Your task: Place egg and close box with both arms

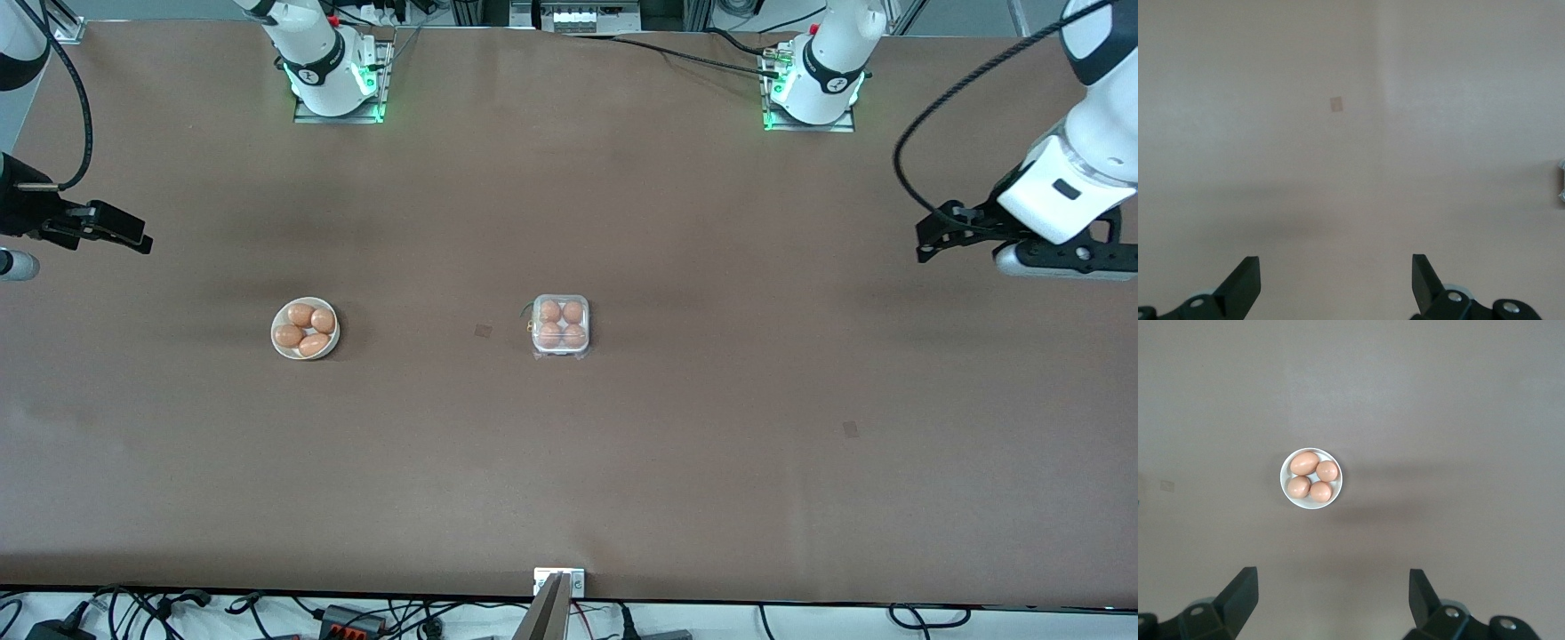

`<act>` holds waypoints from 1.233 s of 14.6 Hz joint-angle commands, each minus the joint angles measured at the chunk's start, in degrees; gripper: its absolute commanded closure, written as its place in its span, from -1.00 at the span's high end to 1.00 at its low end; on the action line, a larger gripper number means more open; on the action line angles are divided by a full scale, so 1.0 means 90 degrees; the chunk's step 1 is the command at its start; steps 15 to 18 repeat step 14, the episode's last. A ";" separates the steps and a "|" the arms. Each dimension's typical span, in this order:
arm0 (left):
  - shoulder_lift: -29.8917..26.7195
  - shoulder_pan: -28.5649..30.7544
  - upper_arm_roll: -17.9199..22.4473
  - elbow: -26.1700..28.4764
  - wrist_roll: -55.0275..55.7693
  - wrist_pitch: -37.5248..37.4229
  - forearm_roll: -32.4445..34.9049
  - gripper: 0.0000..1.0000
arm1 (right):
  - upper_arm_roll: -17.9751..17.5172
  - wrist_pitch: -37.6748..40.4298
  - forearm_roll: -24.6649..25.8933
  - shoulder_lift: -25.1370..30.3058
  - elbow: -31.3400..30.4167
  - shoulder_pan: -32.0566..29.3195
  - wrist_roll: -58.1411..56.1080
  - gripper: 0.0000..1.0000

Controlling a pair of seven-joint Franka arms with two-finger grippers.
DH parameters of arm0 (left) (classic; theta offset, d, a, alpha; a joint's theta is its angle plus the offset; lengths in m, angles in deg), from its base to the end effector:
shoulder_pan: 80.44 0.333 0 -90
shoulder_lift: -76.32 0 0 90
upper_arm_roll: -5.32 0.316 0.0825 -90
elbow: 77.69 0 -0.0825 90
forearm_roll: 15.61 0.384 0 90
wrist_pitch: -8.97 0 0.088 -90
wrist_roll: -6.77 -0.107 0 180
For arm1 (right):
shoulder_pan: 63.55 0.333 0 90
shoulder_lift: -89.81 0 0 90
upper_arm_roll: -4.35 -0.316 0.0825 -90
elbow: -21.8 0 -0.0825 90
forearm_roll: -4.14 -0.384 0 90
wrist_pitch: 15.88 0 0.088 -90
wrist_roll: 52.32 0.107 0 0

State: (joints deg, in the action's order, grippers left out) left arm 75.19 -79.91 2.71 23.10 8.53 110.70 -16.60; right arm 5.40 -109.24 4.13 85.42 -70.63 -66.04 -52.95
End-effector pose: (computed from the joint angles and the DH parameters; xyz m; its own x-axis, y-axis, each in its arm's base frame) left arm 0.5600 -0.0220 0.5637 0.9994 -0.0021 0.0356 -0.0027 -0.9998 0.0172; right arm 0.5778 -0.0354 0.5660 0.9969 -0.0507 -0.0603 -0.0508 -0.9987 0.0006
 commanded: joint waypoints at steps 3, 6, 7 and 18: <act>-0.0372 -0.0069 0.0086 0.0188 0.0049 -0.0948 -0.0242 1.00 | -0.0106 0.0080 0.0011 0.0077 0.0113 -0.0114 -0.0076 1.00; -0.0188 -0.0079 0.0056 -0.0308 0.0068 -0.1361 -0.0174 1.00 | -0.0106 0.0110 0.0001 0.0048 0.0153 -0.0114 -0.0076 1.00; 0.0065 -0.0079 0.0056 -0.0649 0.0097 -0.1478 -0.0154 1.00 | -0.0106 0.0120 0.0001 0.0048 0.0153 -0.0124 -0.0076 1.00; 0.0517 -0.0001 0.0066 -0.1306 0.0146 -0.1325 -0.0164 1.00 | -0.0106 0.0139 0.0011 0.0048 0.0153 -0.0114 -0.0076 1.00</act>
